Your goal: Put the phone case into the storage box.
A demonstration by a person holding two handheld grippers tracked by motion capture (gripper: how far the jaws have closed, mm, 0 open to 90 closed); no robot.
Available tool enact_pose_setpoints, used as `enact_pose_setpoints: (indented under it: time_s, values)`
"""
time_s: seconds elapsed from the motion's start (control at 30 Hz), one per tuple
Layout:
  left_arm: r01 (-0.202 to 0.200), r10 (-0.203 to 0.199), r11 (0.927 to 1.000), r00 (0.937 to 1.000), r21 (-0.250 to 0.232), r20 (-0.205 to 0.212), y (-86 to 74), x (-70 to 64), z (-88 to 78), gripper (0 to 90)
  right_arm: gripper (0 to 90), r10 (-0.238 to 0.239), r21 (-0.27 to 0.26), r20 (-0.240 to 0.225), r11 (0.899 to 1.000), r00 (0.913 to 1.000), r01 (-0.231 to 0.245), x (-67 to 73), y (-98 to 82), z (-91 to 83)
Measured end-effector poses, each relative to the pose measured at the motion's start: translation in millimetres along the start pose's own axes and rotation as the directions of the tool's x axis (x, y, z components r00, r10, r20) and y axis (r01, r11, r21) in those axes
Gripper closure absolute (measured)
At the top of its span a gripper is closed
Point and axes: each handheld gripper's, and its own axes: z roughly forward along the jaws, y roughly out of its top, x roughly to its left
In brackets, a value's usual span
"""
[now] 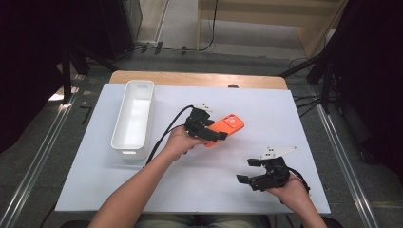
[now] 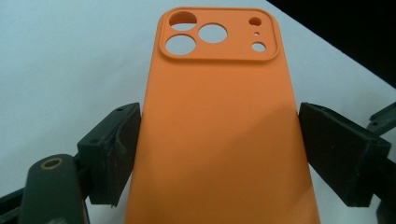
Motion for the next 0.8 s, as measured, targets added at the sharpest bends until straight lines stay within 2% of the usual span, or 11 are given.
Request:
enact_pose_setpoints:
  time_s: [0.3, 0.43, 0.67, 0.8]
  values:
    - [0.03, -0.03, 0.9995, 0.9994, -0.013, 0.015, 2.4, -7.5, -11.8, 15.7, 18.0, 0.002, 0.004, 0.0, 1.0, 1.0, -0.002, -0.2, 0.0, 0.1]
    - [0.06, -0.059, 0.9978, 0.9978, -0.027, 0.031, 1.4, -7.2, -18.2, 15.7, 18.0, 0.01, 0.006, 0.002, 1.0, 1.0, -0.01, -0.1, 0.1, 0.1]
    - [0.098, -0.097, 0.9941, 0.9945, -0.045, 0.041, -4.9, -6.7, -28.2, 15.7, 18.0, 0.008, 0.001, 0.015, 1.0, 0.9999, -0.008, -0.5, 0.1, -0.2]
    - [0.135, -0.132, 0.9886, 0.9906, -0.067, 0.034, -9.5, -4.2, -32.3, 15.7, 18.2, 0.015, -0.005, 0.016, 1.0, 0.9998, -0.015, -1.0, 0.3, -1.2]
